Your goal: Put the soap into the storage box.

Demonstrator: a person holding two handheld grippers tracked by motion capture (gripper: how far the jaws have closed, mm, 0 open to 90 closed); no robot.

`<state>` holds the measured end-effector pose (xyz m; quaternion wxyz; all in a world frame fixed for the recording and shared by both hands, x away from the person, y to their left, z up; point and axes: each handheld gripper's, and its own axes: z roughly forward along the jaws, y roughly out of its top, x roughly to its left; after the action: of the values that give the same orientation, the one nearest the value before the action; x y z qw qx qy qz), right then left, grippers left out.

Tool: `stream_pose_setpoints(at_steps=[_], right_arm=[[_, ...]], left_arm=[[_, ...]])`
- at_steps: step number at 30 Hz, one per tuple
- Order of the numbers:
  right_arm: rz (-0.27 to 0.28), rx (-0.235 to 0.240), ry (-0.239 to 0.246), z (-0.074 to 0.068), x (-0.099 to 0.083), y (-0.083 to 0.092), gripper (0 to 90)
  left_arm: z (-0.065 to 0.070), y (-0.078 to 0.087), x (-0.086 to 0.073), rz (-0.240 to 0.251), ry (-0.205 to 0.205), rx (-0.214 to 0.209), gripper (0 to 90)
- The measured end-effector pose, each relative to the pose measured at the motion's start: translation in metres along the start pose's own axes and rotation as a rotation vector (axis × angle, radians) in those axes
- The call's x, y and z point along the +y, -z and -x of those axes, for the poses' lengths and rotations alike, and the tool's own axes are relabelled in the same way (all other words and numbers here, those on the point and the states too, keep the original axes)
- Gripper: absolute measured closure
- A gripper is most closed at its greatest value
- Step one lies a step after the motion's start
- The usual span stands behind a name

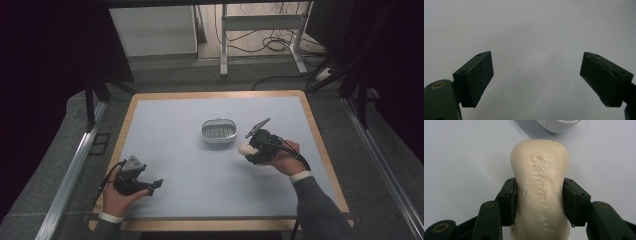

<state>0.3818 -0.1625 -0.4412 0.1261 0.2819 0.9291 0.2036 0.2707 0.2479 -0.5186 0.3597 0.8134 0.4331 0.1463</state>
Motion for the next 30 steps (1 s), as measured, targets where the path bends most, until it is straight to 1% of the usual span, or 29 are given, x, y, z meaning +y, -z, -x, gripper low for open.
stream_pose_setpoints(at_steps=[1,3,4,9,11,14,21,23,26,27,30], right_arm=[[0.008,-0.003,0.001,0.001,0.001,0.0,49.3],[0.0,-0.003,-0.002,0.002,0.002,0.001,49.2],[0.005,-0.011,0.002,0.004,0.003,0.0,49.3],[0.007,0.003,-0.013,0.008,0.006,0.0,49.2],[0.006,0.005,-0.008,0.009,0.007,0.0,49.3],[0.001,0.019,-0.009,0.011,0.009,-0.002,49.3],[0.002,0.023,-0.014,0.015,0.015,-0.005,49.3],[0.001,0.023,-0.01,0.017,0.018,-0.005,49.3],[0.002,0.045,0.005,0.018,0.023,-0.006,49.3],[0.004,0.052,0.002,0.018,0.025,-0.006,49.2],[0.004,0.047,0.013,0.018,0.03,-0.008,49.2]], left_arm=[[0.0,0.0,0.0,0.0,-0.004,-0.001,12.1],[0.0,0.0,0.0,0.001,-0.004,-0.002,12.1],[0.0,0.0,0.0,0.001,-0.004,-0.002,12.1],[0.0,0.0,0.0,0.0,0.0,-0.001,12.1],[0.0,0.0,0.0,-0.001,-0.001,-0.001,12.1],[0.0,0.0,0.0,-0.004,-0.002,-0.002,12.0],[0.0,-0.001,0.0,-0.007,-0.003,-0.001,12.0],[0.0,-0.001,0.0,-0.011,-0.008,-0.002,12.0],[-0.001,-0.001,0.0,-0.017,-0.014,-0.002,12.0],[-0.001,-0.001,0.0,-0.016,-0.014,-0.003,12.0],[-0.001,0.0,0.0,-0.016,-0.014,-0.003,12.0]])
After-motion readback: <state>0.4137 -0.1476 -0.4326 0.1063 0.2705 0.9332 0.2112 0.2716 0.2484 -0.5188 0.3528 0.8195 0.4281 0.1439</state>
